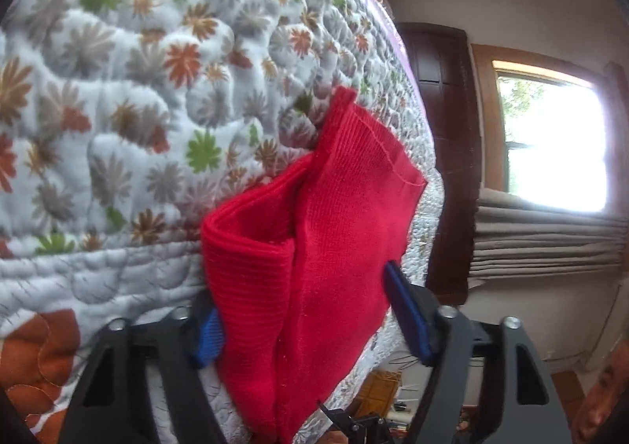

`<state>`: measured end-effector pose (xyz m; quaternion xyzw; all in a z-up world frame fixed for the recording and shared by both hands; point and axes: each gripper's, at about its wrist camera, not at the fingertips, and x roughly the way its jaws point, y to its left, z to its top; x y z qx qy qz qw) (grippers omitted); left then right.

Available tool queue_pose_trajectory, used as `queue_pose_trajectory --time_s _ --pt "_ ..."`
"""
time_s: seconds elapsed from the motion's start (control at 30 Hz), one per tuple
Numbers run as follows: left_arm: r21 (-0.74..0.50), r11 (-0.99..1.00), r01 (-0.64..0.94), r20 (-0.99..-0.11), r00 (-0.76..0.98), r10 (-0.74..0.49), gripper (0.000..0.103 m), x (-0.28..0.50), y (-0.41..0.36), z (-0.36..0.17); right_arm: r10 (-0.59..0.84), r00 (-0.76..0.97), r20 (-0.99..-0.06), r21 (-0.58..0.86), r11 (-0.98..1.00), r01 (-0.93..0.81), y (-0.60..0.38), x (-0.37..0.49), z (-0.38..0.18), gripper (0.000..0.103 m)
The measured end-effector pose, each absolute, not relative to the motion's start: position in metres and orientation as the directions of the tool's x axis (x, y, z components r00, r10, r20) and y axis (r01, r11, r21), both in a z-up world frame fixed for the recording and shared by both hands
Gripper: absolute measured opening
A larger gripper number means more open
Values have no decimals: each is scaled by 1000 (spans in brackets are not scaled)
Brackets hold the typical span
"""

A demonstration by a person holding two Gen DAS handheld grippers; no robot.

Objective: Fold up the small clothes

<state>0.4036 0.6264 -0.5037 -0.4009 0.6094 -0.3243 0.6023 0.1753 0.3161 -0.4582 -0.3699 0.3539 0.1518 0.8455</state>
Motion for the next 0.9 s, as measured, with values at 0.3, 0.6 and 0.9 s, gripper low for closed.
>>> queue_pose_trajectory --time_s 0.3,0.6,0.9 --pt "-812 551 -192 -565 24 -825 25 405 627 -510 22 634 -773 -407 750 -522 308 194 -441 24" --pt "-786 579 -216 -596 19 -803 12 399 626 -488 57 609 -791 -313 818 -483 289 206 -412 12" --pt "-792 581 -187 -598 41 -801 11 398 609 -448 88 623 -778 -267 851 -453 277 204 -374 10"
